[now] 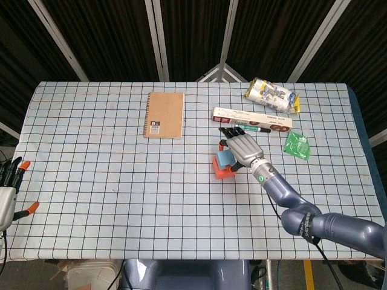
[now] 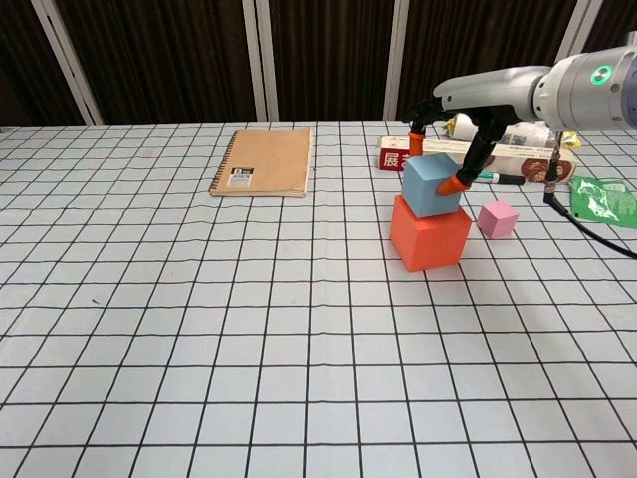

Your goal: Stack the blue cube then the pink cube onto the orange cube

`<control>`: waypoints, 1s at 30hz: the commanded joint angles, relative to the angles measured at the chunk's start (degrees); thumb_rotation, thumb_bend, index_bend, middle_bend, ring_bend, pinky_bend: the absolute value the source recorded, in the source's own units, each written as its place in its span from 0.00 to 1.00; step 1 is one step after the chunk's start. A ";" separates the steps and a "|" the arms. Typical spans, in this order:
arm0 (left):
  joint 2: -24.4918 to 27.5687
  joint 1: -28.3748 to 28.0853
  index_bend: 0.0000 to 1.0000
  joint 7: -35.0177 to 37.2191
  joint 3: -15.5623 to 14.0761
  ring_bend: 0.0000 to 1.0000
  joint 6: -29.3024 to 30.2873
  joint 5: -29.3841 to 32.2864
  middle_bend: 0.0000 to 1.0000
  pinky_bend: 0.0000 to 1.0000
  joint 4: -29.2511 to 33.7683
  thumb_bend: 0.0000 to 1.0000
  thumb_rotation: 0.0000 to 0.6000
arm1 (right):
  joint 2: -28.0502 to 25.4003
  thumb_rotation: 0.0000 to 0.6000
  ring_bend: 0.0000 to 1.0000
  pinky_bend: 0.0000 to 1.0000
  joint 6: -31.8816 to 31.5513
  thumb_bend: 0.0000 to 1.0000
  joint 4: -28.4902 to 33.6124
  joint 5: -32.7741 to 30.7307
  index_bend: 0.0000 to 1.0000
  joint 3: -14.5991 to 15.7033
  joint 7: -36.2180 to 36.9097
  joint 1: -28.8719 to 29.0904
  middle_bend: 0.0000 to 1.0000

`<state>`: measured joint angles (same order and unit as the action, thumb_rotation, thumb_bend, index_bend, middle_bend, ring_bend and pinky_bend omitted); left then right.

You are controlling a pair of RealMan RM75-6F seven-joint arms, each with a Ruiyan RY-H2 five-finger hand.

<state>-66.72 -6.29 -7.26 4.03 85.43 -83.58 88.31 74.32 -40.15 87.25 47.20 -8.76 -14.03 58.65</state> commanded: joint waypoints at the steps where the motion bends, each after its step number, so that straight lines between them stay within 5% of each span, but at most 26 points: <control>1: -0.01 -0.04 0.05 -0.03 -0.03 0.00 -0.12 0.03 0.00 0.00 -0.01 0.11 1.00 | -0.08 1.00 0.00 0.00 -0.17 0.52 0.08 0.03 0.54 0.06 -0.08 -0.09 0.00; 30: 0.03 -0.01 0.05 -0.19 -0.04 0.00 -0.11 0.07 0.00 0.00 0.06 0.11 1.00 | -0.10 1.00 0.00 0.00 -1.20 0.52 0.49 -1.24 0.54 0.63 -2.16 -0.02 0.00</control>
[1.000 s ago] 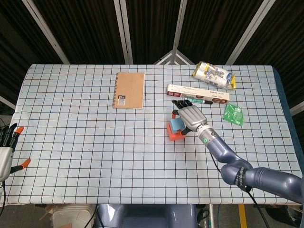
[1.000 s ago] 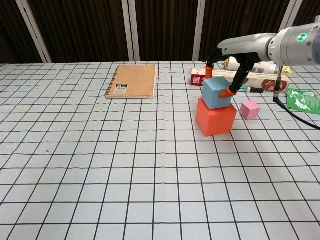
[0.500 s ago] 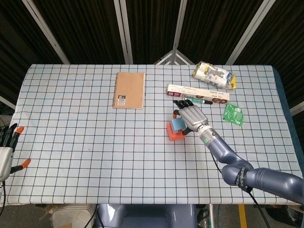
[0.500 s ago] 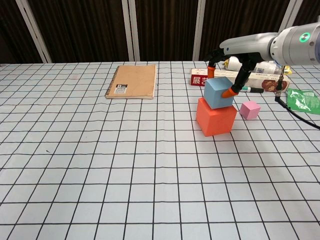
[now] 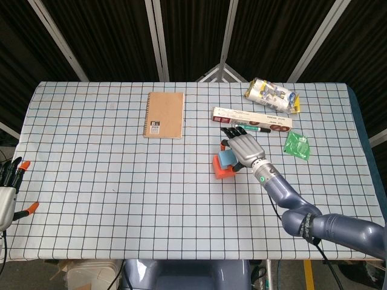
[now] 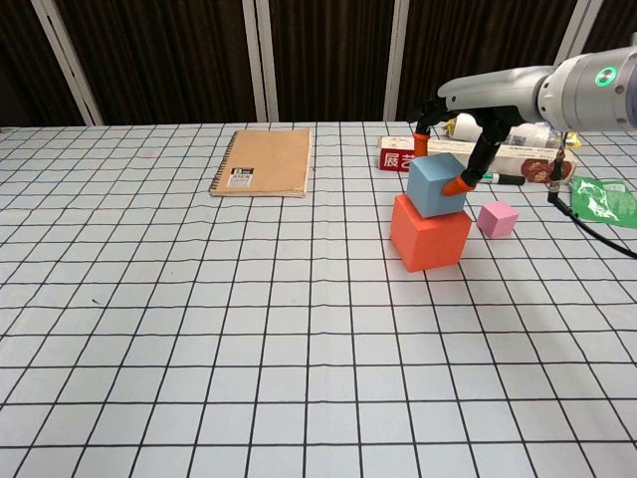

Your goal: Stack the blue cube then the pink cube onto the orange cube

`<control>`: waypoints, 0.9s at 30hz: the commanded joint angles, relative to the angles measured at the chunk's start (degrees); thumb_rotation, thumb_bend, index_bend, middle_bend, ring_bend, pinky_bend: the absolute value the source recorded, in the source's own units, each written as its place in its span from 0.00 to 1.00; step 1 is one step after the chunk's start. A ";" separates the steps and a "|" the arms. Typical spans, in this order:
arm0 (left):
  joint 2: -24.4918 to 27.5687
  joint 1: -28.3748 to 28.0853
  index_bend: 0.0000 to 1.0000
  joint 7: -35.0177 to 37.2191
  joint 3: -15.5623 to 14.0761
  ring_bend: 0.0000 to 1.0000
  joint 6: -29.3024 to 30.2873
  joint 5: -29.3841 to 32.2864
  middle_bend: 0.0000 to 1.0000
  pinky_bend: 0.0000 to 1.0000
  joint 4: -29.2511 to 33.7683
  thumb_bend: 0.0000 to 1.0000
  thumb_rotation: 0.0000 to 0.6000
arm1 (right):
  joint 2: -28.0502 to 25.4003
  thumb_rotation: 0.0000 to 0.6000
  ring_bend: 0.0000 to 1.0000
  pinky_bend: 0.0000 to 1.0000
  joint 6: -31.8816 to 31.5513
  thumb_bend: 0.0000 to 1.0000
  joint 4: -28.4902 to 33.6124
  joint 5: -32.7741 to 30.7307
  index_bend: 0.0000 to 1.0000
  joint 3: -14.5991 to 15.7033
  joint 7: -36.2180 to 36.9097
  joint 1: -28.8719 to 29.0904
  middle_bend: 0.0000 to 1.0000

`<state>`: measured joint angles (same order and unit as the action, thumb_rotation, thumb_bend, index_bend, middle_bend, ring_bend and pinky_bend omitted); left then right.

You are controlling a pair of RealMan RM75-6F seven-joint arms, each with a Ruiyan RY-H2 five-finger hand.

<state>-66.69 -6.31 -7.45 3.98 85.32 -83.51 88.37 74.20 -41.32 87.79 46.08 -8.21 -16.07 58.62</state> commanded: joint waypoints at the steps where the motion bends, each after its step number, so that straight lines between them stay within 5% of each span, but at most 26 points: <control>1: -0.01 0.00 0.05 0.00 0.02 0.00 -0.02 0.05 0.00 0.00 0.00 0.11 1.00 | -0.01 1.00 0.00 0.00 0.00 0.52 -0.01 -0.23 0.54 0.17 -0.27 0.02 0.00; 27: 0.09 0.05 0.05 0.19 0.01 0.00 0.03 0.05 0.00 0.00 0.03 0.11 1.00 | -0.26 1.00 0.00 0.00 -0.91 0.51 1.35 -1.81 0.54 0.26 -2.01 0.37 0.00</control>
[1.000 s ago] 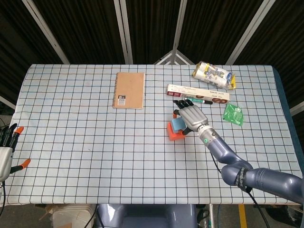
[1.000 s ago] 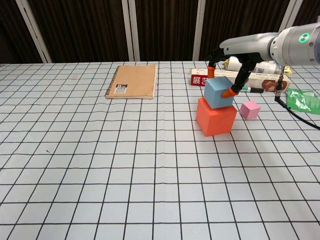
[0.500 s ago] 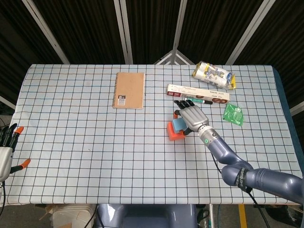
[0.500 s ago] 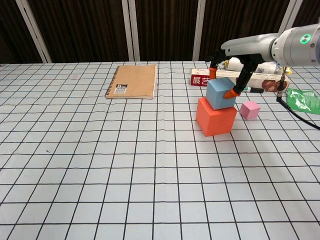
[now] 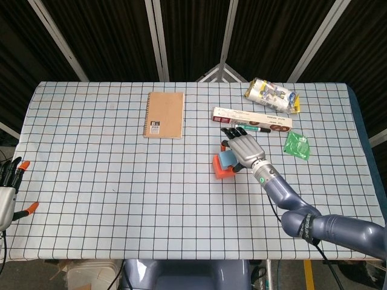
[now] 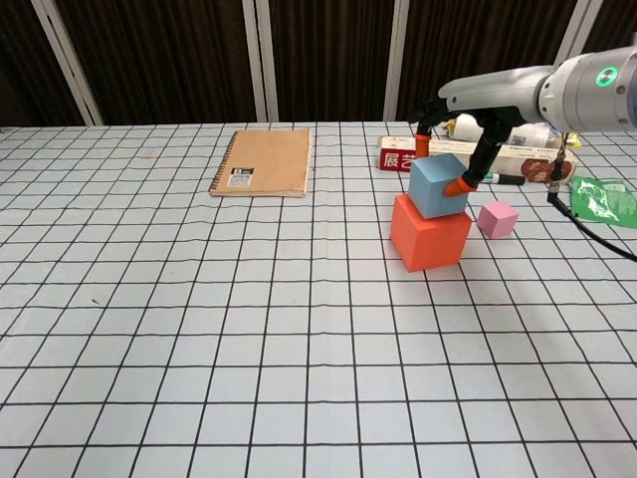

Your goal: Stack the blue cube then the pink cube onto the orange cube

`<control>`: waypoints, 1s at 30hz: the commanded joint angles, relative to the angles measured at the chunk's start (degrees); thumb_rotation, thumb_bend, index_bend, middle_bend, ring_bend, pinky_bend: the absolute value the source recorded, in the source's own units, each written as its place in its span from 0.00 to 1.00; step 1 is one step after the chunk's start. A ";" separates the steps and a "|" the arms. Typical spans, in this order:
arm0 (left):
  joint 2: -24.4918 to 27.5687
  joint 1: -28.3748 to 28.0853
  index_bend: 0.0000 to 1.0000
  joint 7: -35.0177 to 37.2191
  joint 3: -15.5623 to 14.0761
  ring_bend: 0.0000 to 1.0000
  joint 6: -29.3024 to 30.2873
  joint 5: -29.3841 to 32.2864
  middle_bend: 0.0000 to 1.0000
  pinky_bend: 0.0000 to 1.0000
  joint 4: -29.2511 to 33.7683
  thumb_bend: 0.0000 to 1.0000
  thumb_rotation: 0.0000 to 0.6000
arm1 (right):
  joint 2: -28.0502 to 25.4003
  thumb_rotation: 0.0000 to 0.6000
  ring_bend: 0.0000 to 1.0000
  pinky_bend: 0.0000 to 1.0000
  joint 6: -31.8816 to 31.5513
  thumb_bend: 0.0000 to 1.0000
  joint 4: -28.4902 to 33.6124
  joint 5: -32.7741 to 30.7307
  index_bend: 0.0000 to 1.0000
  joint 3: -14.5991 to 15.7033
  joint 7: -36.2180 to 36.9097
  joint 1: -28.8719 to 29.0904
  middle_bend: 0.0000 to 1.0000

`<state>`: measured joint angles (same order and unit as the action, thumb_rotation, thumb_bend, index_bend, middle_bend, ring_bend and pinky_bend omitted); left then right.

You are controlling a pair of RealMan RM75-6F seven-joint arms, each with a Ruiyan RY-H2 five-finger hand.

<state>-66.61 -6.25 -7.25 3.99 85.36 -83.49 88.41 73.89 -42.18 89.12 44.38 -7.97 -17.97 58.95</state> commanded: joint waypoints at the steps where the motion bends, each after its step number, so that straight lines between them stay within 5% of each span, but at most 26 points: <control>1: 0.01 0.00 0.05 0.00 0.01 0.00 -0.02 0.03 0.00 0.00 0.00 0.11 1.00 | 0.07 1.00 0.00 0.00 -0.08 0.51 0.04 -0.17 0.54 0.02 -0.18 0.07 0.00; 25: 0.16 0.05 0.05 0.36 0.02 0.00 0.02 0.03 0.00 0.00 0.01 0.11 1.00 | 0.04 1.00 0.00 0.00 -0.96 0.43 1.11 -1.48 0.52 0.20 -1.73 0.52 0.00; 30: 0.17 0.03 0.05 0.34 0.01 0.00 -0.02 0.02 0.00 0.00 0.01 0.11 1.00 | -0.08 1.00 0.00 0.00 -0.92 0.43 1.29 -1.66 0.40 0.27 -1.89 0.57 0.00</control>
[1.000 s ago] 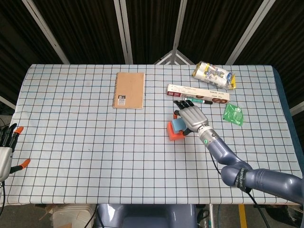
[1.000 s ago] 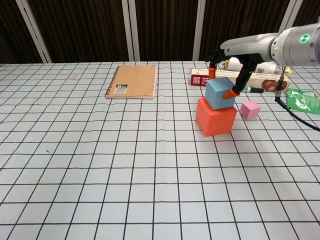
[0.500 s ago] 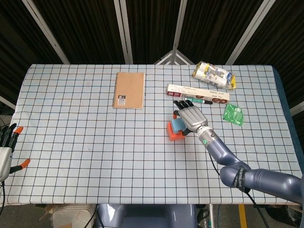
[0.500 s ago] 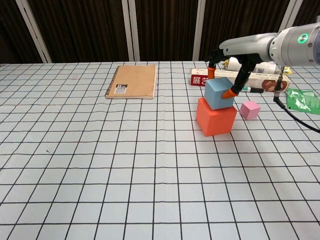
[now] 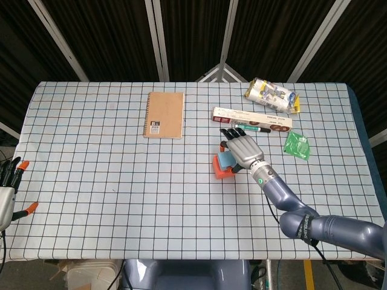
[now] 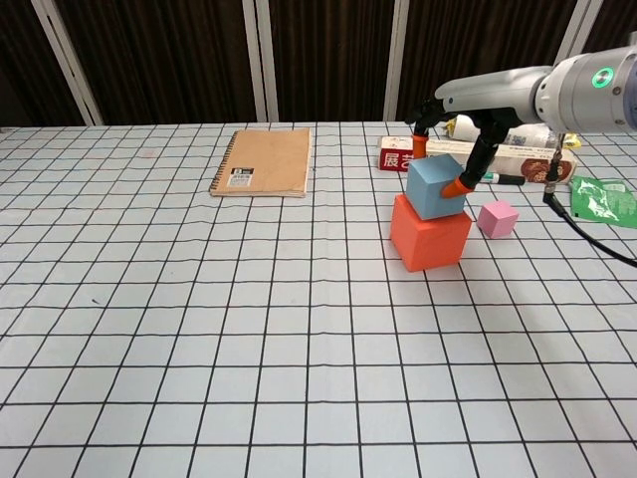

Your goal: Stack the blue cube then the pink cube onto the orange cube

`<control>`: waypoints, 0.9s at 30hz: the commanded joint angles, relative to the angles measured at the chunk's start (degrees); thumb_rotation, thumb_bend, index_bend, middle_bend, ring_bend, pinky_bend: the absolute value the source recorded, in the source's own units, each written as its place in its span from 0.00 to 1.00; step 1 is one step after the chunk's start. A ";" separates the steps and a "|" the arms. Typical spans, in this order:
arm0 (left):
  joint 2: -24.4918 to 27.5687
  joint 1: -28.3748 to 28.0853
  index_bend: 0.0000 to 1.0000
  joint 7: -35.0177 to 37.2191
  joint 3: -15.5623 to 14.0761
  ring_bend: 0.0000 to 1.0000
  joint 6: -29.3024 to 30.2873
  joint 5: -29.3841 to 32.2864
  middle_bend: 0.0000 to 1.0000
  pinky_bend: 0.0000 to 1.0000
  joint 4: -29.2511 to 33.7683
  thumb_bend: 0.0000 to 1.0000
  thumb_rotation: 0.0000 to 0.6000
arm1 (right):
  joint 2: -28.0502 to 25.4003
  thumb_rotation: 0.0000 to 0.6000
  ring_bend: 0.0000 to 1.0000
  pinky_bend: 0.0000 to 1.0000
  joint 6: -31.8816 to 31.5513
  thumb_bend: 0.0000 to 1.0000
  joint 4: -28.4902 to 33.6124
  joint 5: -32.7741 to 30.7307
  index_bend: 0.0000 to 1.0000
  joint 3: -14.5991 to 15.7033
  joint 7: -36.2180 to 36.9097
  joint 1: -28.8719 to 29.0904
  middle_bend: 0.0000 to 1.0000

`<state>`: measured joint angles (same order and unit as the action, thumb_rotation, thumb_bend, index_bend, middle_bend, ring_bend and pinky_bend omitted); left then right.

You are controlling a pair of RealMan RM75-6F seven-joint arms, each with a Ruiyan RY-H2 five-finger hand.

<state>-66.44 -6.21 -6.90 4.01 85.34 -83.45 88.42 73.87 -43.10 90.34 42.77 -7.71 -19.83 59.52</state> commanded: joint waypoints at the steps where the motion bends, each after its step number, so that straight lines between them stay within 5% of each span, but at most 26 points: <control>1: 0.00 0.00 0.05 0.00 -0.02 0.00 0.01 -0.04 0.00 0.00 -0.01 0.11 1.00 | -0.04 1.00 0.00 0.00 -0.06 0.43 0.00 -0.09 0.40 0.01 -0.05 0.01 0.00; 27: -0.01 -0.03 0.05 -0.14 -0.02 0.00 -0.10 0.05 0.00 0.00 0.03 0.11 1.00 | -0.99 1.00 0.00 0.00 0.08 0.43 1.24 -0.82 0.31 0.48 -0.92 0.20 0.00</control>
<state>-66.44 -6.24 -7.04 3.98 85.23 -83.40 88.44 72.94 -43.06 91.51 42.01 -7.29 -20.69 59.68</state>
